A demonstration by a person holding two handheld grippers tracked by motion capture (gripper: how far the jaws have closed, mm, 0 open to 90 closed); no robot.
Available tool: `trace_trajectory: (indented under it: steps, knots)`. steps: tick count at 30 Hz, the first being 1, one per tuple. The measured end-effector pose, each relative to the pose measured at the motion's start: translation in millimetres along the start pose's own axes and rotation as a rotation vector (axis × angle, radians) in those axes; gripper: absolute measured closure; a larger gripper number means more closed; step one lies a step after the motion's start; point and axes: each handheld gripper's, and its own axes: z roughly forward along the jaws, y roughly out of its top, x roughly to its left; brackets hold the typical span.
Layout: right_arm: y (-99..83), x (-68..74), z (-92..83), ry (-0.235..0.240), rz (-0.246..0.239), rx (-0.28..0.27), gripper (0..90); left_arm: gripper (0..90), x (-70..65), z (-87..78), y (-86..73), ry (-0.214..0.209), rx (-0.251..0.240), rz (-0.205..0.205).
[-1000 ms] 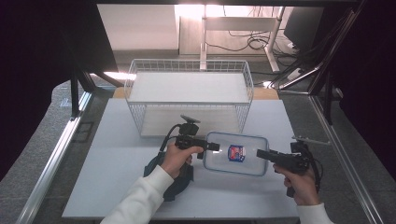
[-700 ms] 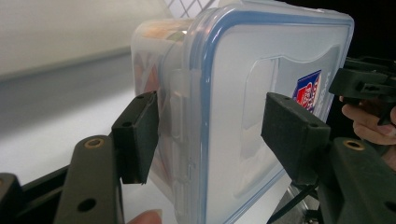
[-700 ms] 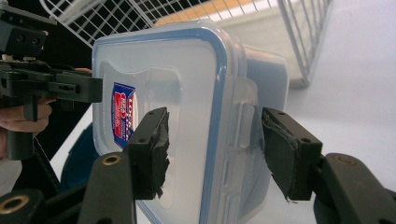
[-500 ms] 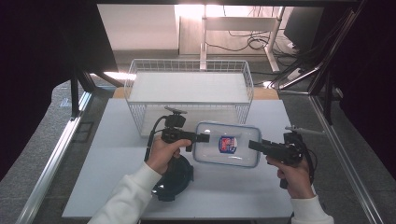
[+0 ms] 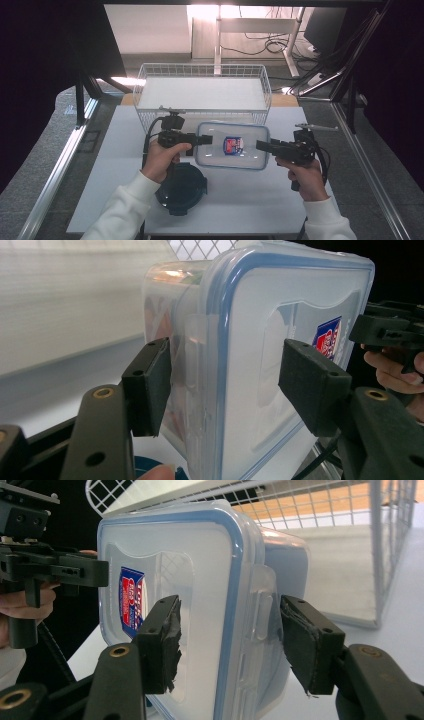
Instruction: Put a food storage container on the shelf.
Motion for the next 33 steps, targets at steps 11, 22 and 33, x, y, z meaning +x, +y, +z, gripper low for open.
trace_trajectory:
  steps: [11,22,33]
  knots:
    - [17.9,14.9,10.0,0.022,-0.038,-0.01,43.0,39.4,4.1,-23.9,6.1,0.015,-0.047,0.009]
    - [35.4,21.2,20.7,0.047,-0.062,-0.01,42.9,39.9,5.3,-38.4,15.8,0.036,-0.072,0.017]
    - [51.6,27.5,27.2,0.067,-0.078,-0.025,42.9,40.4,6.3,-52.7,27.4,0.052,-0.097,0.02]
